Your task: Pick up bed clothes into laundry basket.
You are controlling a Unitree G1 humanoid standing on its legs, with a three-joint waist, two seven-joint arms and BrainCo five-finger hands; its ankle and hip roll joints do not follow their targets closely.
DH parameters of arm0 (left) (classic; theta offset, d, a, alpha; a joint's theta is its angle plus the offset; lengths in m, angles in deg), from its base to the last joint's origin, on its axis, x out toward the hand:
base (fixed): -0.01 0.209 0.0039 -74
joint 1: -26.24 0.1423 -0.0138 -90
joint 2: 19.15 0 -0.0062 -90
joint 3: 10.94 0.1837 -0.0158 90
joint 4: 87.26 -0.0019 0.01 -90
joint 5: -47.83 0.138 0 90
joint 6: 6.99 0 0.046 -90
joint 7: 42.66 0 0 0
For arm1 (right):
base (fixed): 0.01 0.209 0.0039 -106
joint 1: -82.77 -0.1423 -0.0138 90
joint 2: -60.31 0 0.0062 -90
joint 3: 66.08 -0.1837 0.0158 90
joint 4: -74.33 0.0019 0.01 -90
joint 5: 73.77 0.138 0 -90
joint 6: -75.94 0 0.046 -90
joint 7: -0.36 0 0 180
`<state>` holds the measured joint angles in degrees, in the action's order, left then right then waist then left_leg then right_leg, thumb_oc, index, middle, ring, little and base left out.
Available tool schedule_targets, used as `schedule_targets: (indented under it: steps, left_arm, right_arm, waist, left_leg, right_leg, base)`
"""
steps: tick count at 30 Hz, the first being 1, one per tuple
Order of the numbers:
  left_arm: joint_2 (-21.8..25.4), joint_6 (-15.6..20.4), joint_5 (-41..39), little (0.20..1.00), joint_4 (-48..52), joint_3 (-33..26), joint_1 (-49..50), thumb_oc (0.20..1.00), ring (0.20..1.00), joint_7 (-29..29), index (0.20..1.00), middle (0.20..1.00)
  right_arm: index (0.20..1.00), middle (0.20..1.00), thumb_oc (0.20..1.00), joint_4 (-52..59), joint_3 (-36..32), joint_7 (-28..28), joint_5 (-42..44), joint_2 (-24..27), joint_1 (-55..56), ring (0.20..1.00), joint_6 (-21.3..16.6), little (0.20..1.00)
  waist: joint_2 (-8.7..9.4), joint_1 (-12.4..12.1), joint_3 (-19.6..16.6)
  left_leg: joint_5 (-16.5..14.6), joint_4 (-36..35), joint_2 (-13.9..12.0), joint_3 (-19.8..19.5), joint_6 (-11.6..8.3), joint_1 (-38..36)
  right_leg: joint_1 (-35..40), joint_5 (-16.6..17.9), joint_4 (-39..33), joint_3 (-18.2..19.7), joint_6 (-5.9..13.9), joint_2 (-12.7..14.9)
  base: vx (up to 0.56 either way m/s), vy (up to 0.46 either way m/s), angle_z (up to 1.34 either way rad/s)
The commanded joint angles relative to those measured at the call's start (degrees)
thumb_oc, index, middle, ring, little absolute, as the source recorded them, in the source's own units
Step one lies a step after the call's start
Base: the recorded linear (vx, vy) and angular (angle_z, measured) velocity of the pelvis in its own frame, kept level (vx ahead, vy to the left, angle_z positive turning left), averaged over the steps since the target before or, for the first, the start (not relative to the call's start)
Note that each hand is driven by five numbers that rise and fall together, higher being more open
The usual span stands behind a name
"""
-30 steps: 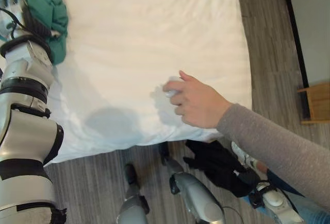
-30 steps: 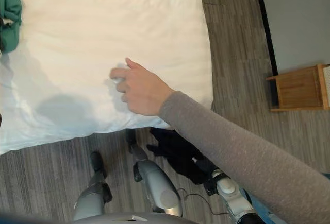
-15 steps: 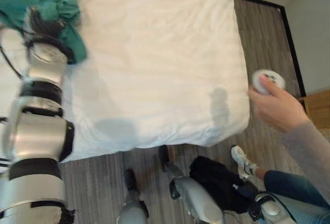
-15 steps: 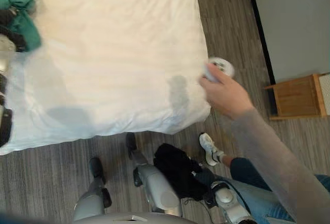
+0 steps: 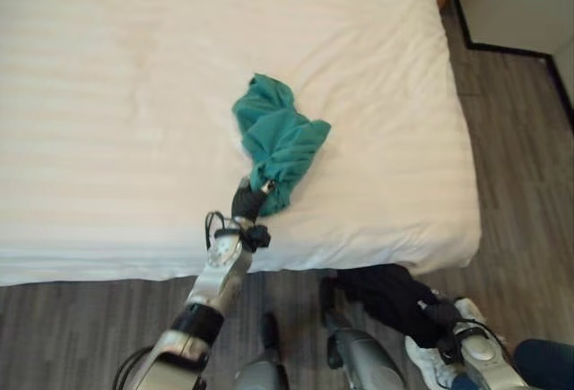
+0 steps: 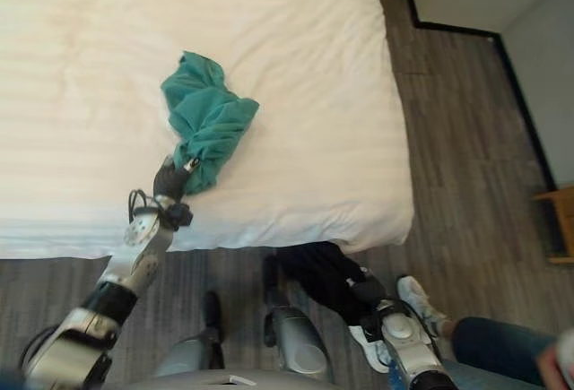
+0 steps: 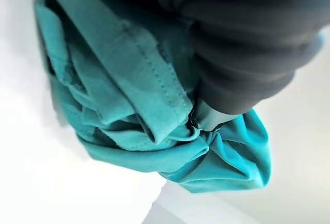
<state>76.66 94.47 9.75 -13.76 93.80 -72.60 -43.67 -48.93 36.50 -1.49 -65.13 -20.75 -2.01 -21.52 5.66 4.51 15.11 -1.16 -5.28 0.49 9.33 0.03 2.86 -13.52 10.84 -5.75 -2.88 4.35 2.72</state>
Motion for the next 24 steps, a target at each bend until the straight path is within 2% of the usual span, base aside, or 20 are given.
schedule_targets:
  steps: [1,2,8,12,18,20,24]
  left_arm:
    - [0.9,-2.5,-2.4,0.200,-3.8,0.1,5.0,0.200,0.200,-3.4,0.200,0.200]
    - [1.1,-2.6,-2.7,0.200,-1.4,-0.7,7.6,0.200,0.200,-4.3,0.200,0.200]
    - [0.2,-2.6,-4.4,0.200,4.6,-1.6,11.0,0.200,0.200,-5.7,0.200,0.200]
    - [-4.1,-1.0,-7.6,0.200,9.3,-6.8,16.2,0.200,0.200,-6.5,0.200,0.200]
    - [-3.4,-1.4,-8.2,0.200,13.1,-8.1,22.0,0.200,0.200,-9.1,0.200,0.200]
    - [-4.6,-2.4,-12.4,0.200,14.9,-9.4,24.9,0.200,0.200,-11.1,0.200,0.200]
    - [-5.1,-2.1,-14.1,0.200,19.8,-13.3,29.4,0.200,0.200,-12.8,0.200,0.200]
  right_arm:
    - [0.200,0.200,0.200,3.9,-3.0,0.0,-0.6,2.5,-0.9,0.200,-2.0,0.200]
    - [0.200,0.200,0.200,5.8,-3.1,-0.6,-0.5,2.7,-0.6,0.200,-2.2,0.200]
    - [0.200,0.200,0.200,10.5,-4.2,-1.9,0.4,2.7,0.8,0.200,-2.4,0.200]
    - [0.200,0.200,0.200,22.8,-9.0,-3.5,7.2,-0.5,4.4,0.200,-4.4,0.200]
    - [0.200,0.200,0.200,30.5,-10.9,-6.6,15.9,-2.7,7.3,0.200,-4.8,0.200]
    - [0.200,0.200,0.200,33.1,-11.1,-8.6,18.5,-3.1,8.8,0.200,-4.6,0.200]
    - [0.200,0.200,0.200,36.6,-11.4,-11.1,20.5,-3.0,12.0,0.200,-3.8,0.200]
  waist:
    - [-0.07,-1.9,0.5]
    - [-0.88,-2.5,-0.6]
    - [-2.06,-3.4,-2.9]
    - [-3.02,-4.7,-5.6]
    - [-3.19,-5.4,-6.8]
    - [-3.16,-5.7,-6.9]
    - [-3.54,-6.2,-7.1]
  left_leg:
    - [1.5,0.3,-0.4,-6.5,0.19,1.3]
    - [1.7,0.3,0.0,-7.3,0.28,0.7]
    - [2.1,0.3,0.6,-9.4,0.52,-0.2]
    - [2.2,0.3,1.1,-11.4,0.98,-2.9]
    - [2.0,0.3,0.9,-10.5,1.22,-4.7]
    - [1.8,0.3,1.0,-10.2,1.40,-5.4]
    - [1.6,0.3,1.1,-10.5,1.67,-6.3]
  right_leg:
    - [4.6,-3.6,3.5,-2.6,4.67,3.7]
    - [5.7,-4.2,3.7,-3.3,4.54,4.0]
    - [7.7,-5.5,4.6,-5.5,4.29,4.7]
    - [11.1,-7.9,7.2,-7.4,3.80,5.3]
    - [12.7,-8.0,7.1,-7.9,3.83,5.3]
    - [13.1,-8.3,7.4,-7.9,3.82,5.3]
    - [13.9,-9.1,8.4,-8.3,3.78,5.6]
  base:
    - [-0.01,0.005,0.16]
    - [0.00,-0.001,0.11]
    - [-0.02,-0.011,0.28]
    - [-0.01,-0.023,0.32]
    - [0.00,-0.013,0.07]
    - [-0.02,-0.015,-0.07]
    - [0.00,-0.005,-0.02]
